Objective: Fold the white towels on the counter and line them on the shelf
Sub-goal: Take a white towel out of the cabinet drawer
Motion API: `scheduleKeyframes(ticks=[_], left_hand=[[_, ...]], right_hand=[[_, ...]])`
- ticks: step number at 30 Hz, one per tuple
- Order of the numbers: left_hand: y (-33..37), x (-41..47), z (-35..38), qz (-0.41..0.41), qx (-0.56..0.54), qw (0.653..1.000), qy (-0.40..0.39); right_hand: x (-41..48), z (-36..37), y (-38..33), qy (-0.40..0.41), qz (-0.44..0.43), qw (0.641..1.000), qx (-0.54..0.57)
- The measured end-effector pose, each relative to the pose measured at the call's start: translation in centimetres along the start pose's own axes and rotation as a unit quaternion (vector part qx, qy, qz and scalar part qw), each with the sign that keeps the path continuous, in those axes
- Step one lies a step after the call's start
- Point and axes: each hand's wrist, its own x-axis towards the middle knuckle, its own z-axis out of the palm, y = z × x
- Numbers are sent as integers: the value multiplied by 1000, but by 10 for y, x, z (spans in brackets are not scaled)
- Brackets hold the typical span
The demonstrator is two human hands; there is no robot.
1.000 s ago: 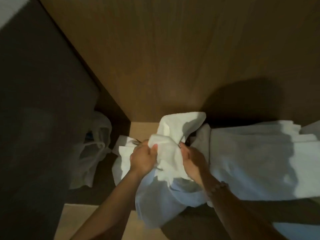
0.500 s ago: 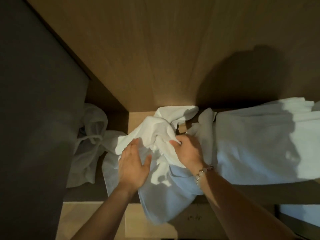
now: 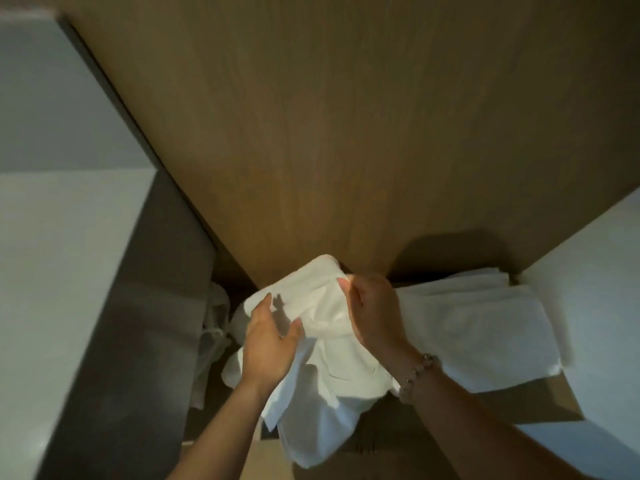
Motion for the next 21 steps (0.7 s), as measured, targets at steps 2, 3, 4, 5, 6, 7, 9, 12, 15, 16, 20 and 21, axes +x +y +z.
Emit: scheduleKeyframes(ticks=[2,3,4,5,6,7,9,12,15,16,20,21], left_hand=[[29,-7,-26,10,-13,1000,-7],[42,-11,-38,17,-23,1000,-8],[55,-15,-50,22,-37,999,-7],[69,-21,-62,22,-58,998,-6],[82,-27,-72,22,-80,997,-3],[94,-34,-83,21,-103,994,-3],[115,-51,-100,10,-158,987,-2],[130,-77,-115,-58,-247,967,-13],[139,-101,-124,-167,-358,918,-36],[143,-107,-127,-195,-406,891,-54],[176,-119,-147,-180,-590,775,-141],[186,-118,-153,-176,-619,750,-150]], right_hand=[[5,-23,-31,-5,55,995,77],[8,-37,-49,1,56,993,103],[12,-52,-68,4,54,991,125],[17,-67,-87,3,49,990,136],[22,-83,-105,-1,40,989,143],[25,-99,-122,-4,31,987,156],[30,-128,-151,-7,15,980,197],[27,-167,-188,-12,9,965,262],[17,-200,-215,-33,19,935,353],[13,-208,-220,-42,27,921,387],[-6,-234,-237,-100,69,850,512],[-12,-237,-238,-122,78,835,531]])
